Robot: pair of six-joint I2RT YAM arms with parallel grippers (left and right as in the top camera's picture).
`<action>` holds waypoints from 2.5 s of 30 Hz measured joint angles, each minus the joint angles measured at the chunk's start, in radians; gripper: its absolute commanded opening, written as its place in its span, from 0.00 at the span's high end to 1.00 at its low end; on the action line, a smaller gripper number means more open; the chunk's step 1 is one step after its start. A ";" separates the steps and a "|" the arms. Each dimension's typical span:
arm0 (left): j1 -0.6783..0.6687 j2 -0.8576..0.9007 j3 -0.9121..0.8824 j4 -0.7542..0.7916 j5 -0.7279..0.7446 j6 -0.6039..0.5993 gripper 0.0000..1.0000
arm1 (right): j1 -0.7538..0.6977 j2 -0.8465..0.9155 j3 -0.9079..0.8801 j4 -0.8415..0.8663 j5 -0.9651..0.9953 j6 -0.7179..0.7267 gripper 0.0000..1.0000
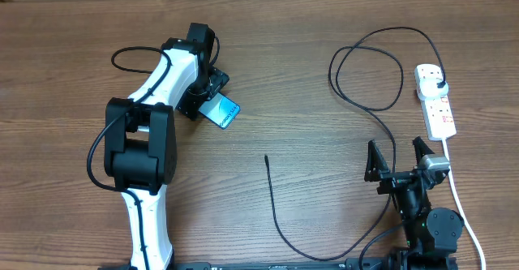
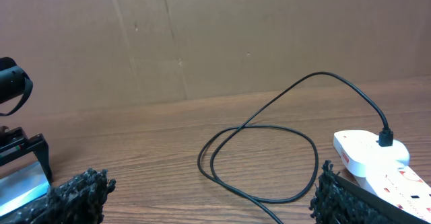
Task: Plug charger to phone and switch on socket
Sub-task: 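Close the left gripper on the phone's bottom end, then lift the phone with the left gripper and tilt it upright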
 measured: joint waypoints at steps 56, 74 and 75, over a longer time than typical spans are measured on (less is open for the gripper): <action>0.002 0.003 0.003 -0.029 0.026 -0.004 0.96 | 0.000 0.000 0.000 0.000 0.000 0.000 0.00; 0.004 0.016 0.031 -0.058 0.052 -0.003 0.96 | 0.000 0.000 0.000 0.000 0.000 0.000 0.00; 0.006 0.022 0.043 -0.070 0.063 -0.003 0.96 | 0.000 0.000 0.000 0.001 0.000 0.000 0.00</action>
